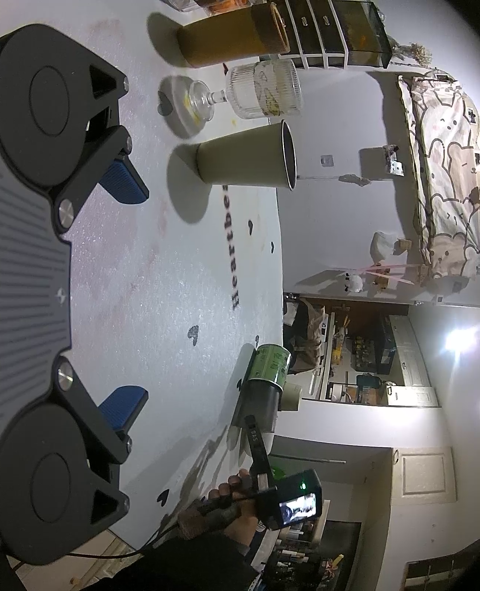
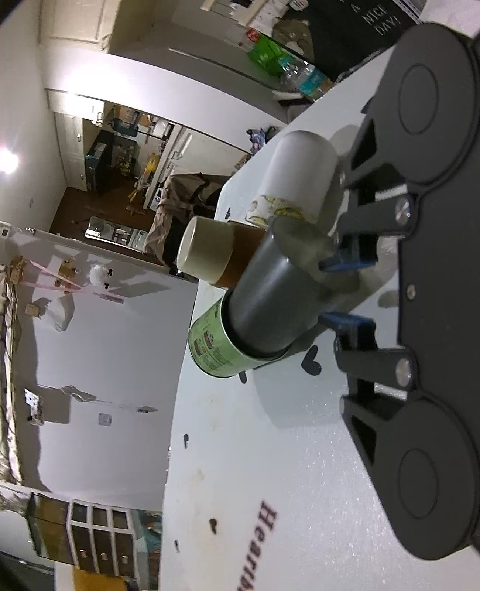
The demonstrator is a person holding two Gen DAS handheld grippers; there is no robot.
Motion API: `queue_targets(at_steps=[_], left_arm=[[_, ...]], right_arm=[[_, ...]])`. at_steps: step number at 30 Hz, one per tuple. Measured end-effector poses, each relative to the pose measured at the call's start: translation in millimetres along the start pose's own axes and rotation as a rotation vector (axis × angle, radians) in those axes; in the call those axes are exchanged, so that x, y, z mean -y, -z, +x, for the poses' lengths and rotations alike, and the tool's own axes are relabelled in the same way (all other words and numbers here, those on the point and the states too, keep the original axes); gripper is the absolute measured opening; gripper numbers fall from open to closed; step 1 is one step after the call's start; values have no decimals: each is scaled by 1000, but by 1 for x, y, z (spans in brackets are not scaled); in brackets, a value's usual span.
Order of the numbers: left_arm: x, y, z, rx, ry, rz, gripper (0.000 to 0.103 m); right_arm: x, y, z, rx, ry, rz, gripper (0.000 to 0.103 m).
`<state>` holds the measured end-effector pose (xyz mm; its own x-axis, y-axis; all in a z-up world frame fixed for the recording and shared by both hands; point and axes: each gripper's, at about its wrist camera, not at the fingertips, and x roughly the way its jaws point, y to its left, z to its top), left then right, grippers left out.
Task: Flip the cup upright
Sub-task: 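Close the right gripper on the open rim of the dark grey cup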
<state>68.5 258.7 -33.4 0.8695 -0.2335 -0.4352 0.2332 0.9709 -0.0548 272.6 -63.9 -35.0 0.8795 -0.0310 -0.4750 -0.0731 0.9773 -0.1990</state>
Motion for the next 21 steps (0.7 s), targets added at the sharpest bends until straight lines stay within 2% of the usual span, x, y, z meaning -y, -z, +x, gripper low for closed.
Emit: queue_targets(at_steps=[1,2,8,14,21], left_arm=[[0,0,-1,4,-3,2,103],[1,-1,-1,7,-6,4,103],[2,0,0,13,14,3,103],[-7,-1,4,16,15,-20,103],[-16,-1,12,20,44,-37,103]], right_arm=[[5,0,-3,9,-12,13,57],[8,0,-7,24,-22,22,67],[25,-11,-22,110,-40,-25,86],[23,-30,-4,95,-15,-171,89],[3,-30,39,-29,-95,-317,89]])
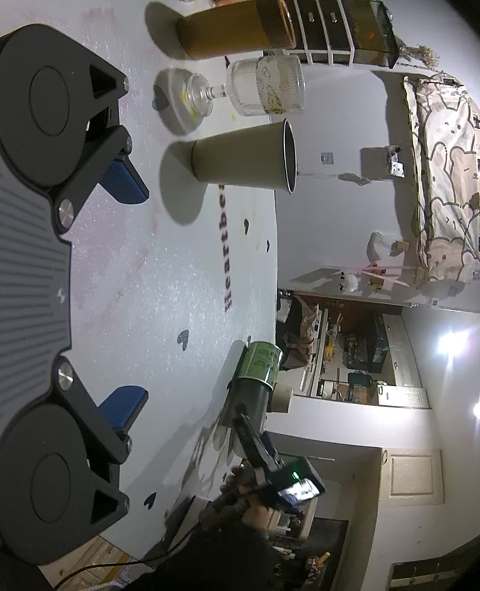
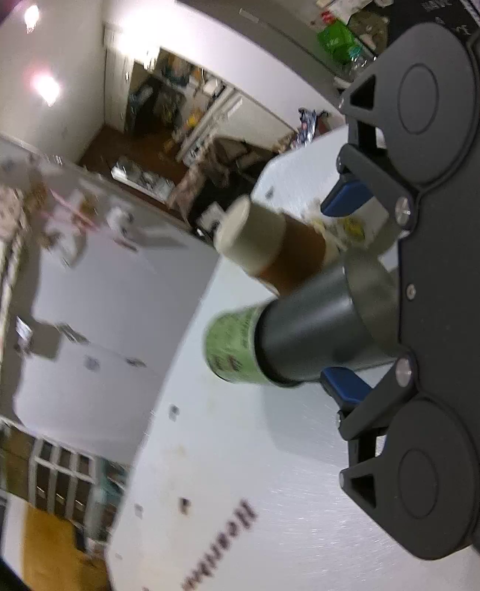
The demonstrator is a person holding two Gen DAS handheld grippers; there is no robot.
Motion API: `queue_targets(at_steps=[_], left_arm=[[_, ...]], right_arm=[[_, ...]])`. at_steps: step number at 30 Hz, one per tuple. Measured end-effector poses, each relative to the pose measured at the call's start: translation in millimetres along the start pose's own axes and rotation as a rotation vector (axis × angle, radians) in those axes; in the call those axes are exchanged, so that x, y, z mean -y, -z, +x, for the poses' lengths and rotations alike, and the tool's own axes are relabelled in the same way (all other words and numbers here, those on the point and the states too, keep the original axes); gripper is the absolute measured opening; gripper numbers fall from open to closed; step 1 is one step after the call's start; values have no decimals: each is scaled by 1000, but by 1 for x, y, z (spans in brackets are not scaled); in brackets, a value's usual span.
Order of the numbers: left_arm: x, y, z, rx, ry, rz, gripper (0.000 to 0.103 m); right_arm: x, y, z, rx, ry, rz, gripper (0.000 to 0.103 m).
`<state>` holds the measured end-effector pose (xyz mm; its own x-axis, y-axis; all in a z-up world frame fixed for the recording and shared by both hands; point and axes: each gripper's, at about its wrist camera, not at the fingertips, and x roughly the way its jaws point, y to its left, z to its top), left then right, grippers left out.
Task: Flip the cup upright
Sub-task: 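Close the right gripper on the open rim of the dark grey cup, then lift the grey cup with the right gripper and carry it toward the left gripper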
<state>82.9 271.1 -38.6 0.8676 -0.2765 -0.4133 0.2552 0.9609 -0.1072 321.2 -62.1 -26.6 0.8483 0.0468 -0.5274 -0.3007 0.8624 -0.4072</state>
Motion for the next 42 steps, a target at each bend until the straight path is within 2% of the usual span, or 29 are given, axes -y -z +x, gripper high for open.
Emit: queue_targets(at_steps=[3,7,18,24,28,33,42], left_arm=[[-3,0,7,-10,24,-16,103],[-3,-1,14,-29,34,-10,103],[-1,1,11,-31,64,-17,103],[-2,0,-1,-6,42,-26,103],[0,-2,-10,11,25,-25,103],[-3,-7,-17,29,1,-28,103],[-28,-28,7,2,-64,-54,103]], right_arm=[[-10,4,17,-63,-5,-39,83],[-23,8,13,-57,26,-78,81],[-47,22,-42,-141,75,-80,81],[-67,35,-84,-105,70,-68,80],[-90,40,-117,-38,10,-106,80],[-127,42,-151,44,-114,-194,80],[-204,35,-192,182,-341,-412,80]])
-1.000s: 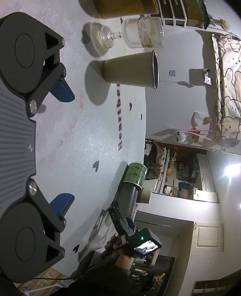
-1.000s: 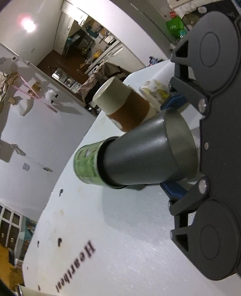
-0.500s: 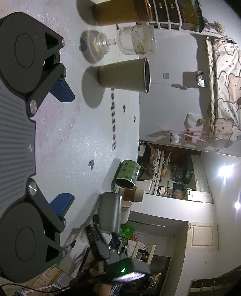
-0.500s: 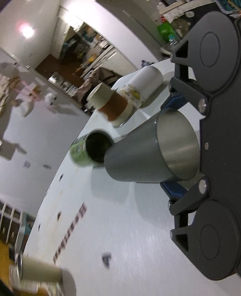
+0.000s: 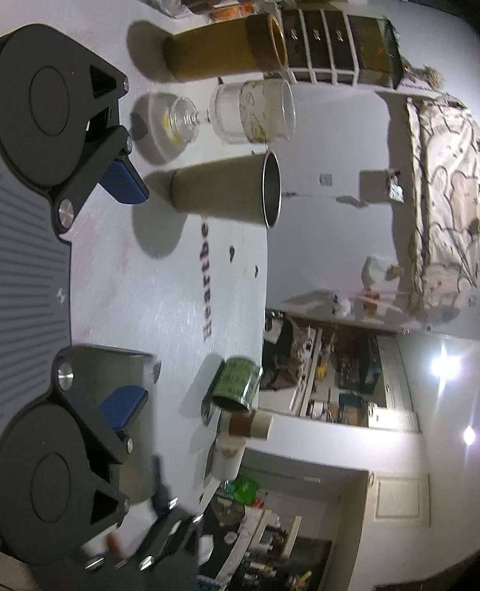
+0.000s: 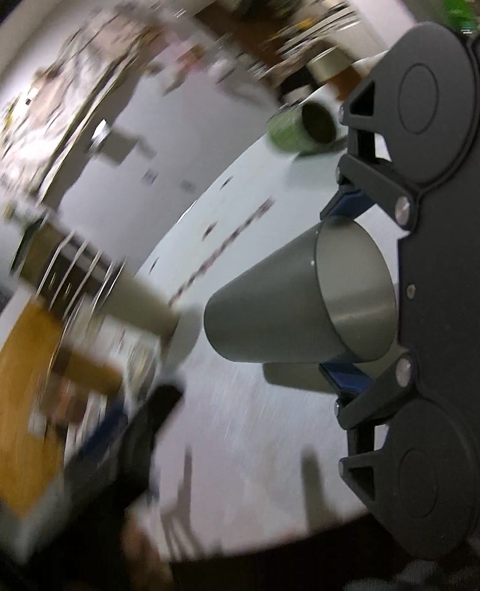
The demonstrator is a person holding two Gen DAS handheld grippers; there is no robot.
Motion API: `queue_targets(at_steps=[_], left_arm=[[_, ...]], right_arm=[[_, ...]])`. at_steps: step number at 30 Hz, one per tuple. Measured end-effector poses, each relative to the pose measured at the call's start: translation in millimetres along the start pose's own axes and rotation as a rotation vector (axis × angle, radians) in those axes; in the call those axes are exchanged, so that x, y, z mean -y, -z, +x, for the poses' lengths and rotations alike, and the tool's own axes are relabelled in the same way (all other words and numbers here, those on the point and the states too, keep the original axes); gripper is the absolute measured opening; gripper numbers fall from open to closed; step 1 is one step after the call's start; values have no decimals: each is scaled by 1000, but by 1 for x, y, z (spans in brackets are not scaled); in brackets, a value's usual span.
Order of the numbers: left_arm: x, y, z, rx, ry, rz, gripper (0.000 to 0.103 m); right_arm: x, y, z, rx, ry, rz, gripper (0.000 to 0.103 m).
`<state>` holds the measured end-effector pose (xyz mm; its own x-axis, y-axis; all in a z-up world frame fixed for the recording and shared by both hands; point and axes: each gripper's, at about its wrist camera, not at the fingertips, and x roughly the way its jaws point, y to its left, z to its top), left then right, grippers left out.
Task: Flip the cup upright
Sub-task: 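Lift the grey cup with the right gripper and carry it toward the left gripper, then grasp the grey cup with the left gripper while the right gripper releases it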
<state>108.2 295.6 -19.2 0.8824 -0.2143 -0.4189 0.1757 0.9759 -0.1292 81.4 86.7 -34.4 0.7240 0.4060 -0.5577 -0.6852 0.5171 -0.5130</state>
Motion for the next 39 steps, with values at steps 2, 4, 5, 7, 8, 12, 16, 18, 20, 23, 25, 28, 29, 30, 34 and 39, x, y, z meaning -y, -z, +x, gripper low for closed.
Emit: queue_targets(at_steps=[2,4,5,7,8,12,16,18,20,23,25,28,29,30,34,39], left_arm=[[-5,-3,7,-18,-13,-4,103],[-10,-4,13,-31,-24,-10,103],[-11,-4,16,-43,-26,-12,103],[-13,-3,23,-65,-28,-21,103],[-13,-2,24,-68,-24,-28,103],[-13,-1,22,-68,-8,-33,103],[-12,2,15,-62,9,-28,103],[-12,3,12,-63,10,-29,103],[-13,5,9,-70,16,-37,103],[-12,7,4,-76,33,-43,103],[-10,9,-1,-72,46,-45,103],[-9,9,-5,-66,61,-52,103],[-9,9,-6,-64,66,-54,103],[-8,9,-7,-64,68,-56,103],[-9,2,-10,-70,105,-86,103],[-14,-18,7,-166,212,-227,102]], right_arm=[[-10,-5,-3,23,-32,-43,80],[-18,-8,-6,42,-49,-73,80],[-21,-8,-8,50,-55,-83,80],[-23,-8,-11,75,-76,-103,80],[-24,-8,-12,80,-81,-110,80],[-21,-5,-11,93,-84,-104,80],[-18,0,-8,93,-36,-74,87],[-13,4,-7,87,-12,-44,88],[-7,6,-3,78,18,-7,88],[2,9,5,63,68,67,88],[8,9,10,56,77,126,88],[12,9,17,49,89,186,88],[12,9,18,50,88,199,88],[12,10,18,52,85,212,88],[13,13,15,71,71,246,88],[19,19,5,94,55,382,88]])
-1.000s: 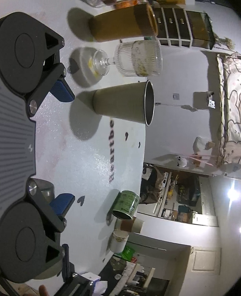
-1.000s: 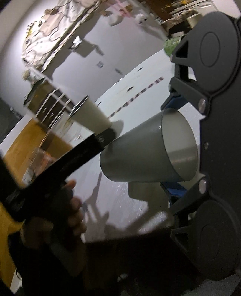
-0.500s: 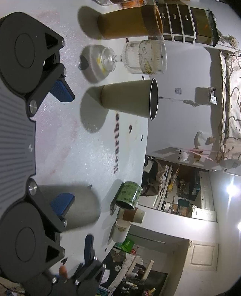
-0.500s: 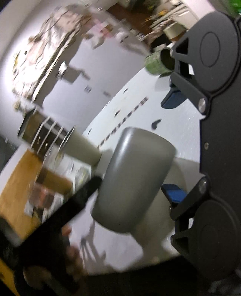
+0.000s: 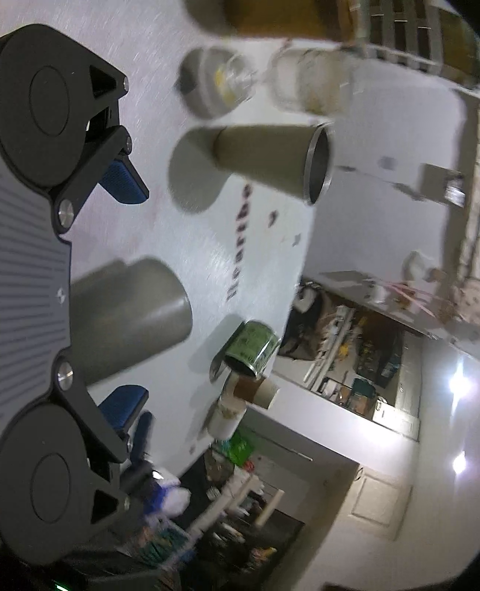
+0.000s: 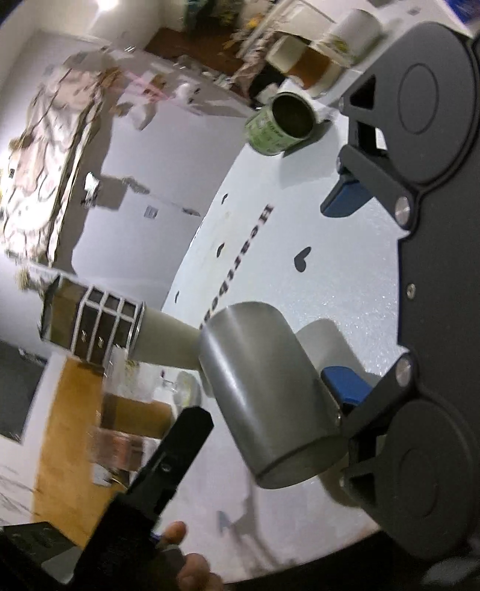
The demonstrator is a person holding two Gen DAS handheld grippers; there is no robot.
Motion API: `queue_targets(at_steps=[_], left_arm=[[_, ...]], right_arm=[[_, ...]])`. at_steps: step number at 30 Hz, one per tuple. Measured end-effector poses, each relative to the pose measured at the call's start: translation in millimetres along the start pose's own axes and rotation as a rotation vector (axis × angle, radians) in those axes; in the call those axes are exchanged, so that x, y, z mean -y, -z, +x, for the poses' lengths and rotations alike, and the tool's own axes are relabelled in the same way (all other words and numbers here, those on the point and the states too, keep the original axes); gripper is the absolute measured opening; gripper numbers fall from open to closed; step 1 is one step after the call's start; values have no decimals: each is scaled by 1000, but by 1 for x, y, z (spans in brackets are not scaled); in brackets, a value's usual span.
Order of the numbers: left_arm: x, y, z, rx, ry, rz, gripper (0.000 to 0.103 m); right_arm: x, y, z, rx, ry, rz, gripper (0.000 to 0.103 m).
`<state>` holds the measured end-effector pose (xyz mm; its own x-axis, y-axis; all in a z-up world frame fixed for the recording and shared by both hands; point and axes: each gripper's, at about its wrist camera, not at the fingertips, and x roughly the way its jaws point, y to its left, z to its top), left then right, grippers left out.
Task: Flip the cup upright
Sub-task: 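Grasp the grey cup with the left gripper while the right gripper releases it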
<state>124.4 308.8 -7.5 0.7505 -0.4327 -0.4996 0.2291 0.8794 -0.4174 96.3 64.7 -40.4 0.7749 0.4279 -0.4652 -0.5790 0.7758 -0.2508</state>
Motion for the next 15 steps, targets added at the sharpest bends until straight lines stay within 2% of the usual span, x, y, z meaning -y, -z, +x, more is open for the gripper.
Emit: queue_targets(at_steps=[3,7,9,11,15], left_arm=[[-2,-13,16,-69,21,-83,102],[3,-24,39,-131,38,-99,102],[5,-26,51,-170,39,-111,98],[5,-27,62,-213,28,-128,94],[-1,-28,80,-280,18,-192,88]], right_arm=[[5,3,-10,4,-14,152,84],[17,7,-19,12,-58,405,83],[22,11,-22,25,-102,530,82],[20,14,-24,45,-138,590,79],[11,16,-21,56,-167,616,71]])
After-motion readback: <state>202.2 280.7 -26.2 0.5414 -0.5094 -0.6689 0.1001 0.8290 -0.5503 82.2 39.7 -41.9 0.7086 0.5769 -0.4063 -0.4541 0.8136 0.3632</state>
